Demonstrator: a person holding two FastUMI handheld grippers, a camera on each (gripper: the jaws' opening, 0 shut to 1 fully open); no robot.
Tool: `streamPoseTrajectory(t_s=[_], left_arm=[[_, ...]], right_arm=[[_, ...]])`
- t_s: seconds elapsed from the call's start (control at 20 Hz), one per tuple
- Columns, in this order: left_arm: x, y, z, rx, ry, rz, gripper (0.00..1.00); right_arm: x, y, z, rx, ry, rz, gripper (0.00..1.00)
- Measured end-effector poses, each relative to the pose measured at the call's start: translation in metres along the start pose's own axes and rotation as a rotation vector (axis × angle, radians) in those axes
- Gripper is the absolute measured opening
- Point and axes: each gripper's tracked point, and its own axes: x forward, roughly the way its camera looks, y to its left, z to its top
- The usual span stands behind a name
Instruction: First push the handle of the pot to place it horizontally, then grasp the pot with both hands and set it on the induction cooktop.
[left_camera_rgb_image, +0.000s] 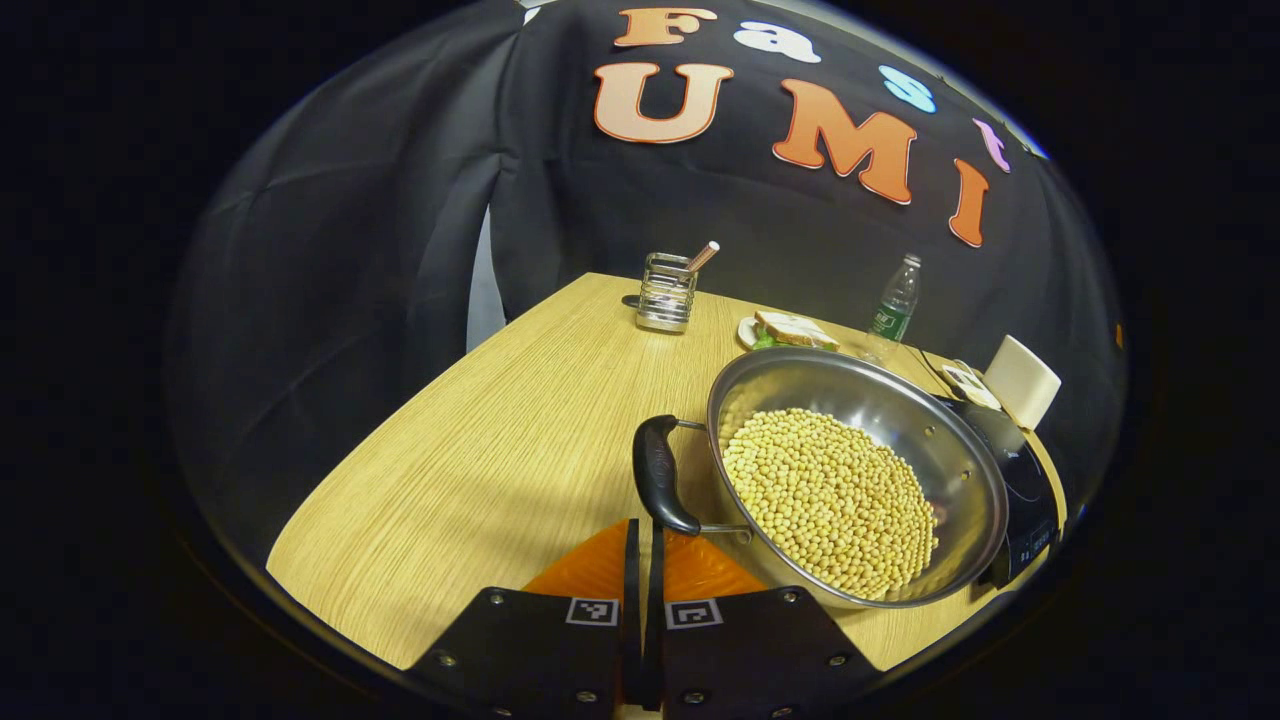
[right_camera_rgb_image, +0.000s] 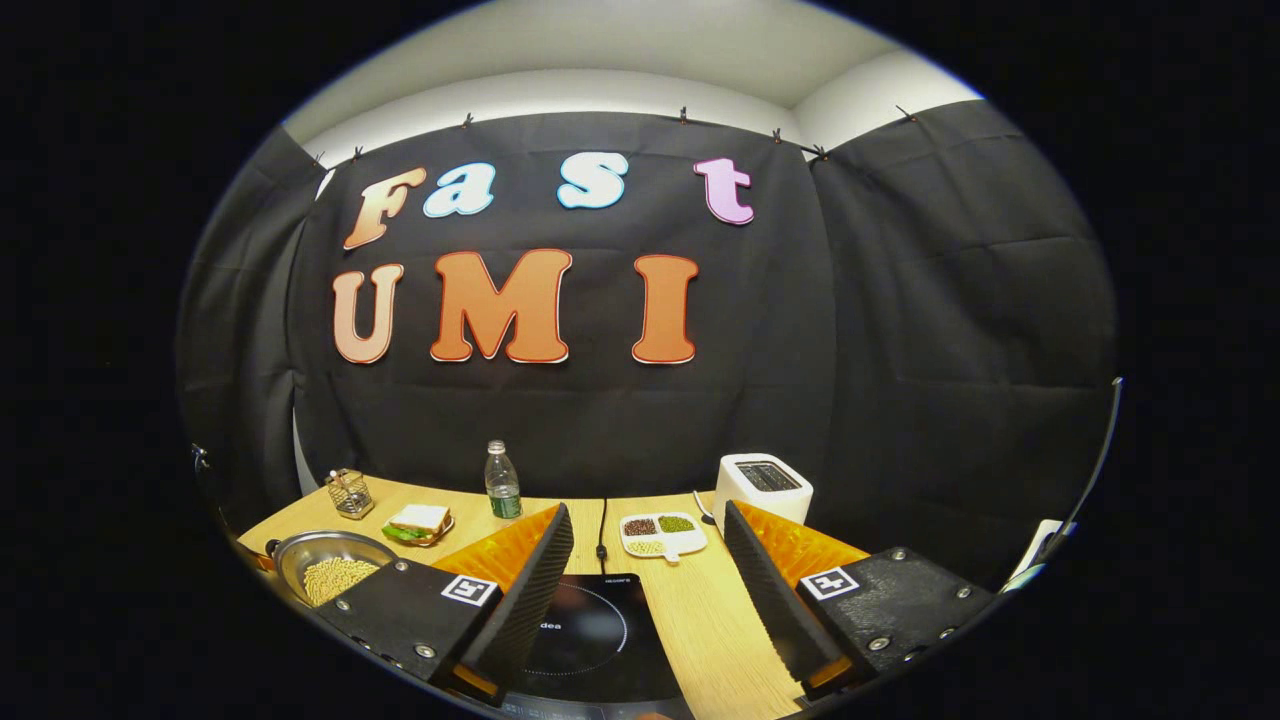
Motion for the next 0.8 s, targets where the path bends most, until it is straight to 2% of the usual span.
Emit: streamPoseTrajectory(t_s=[0.8], left_arm=[[0.021,0.004,0.015,0.005,0.001,-0.031,0.02]], right_arm=[[0.016,0.023,-0.014,-0.023,0.038,-0.002,0.94]])
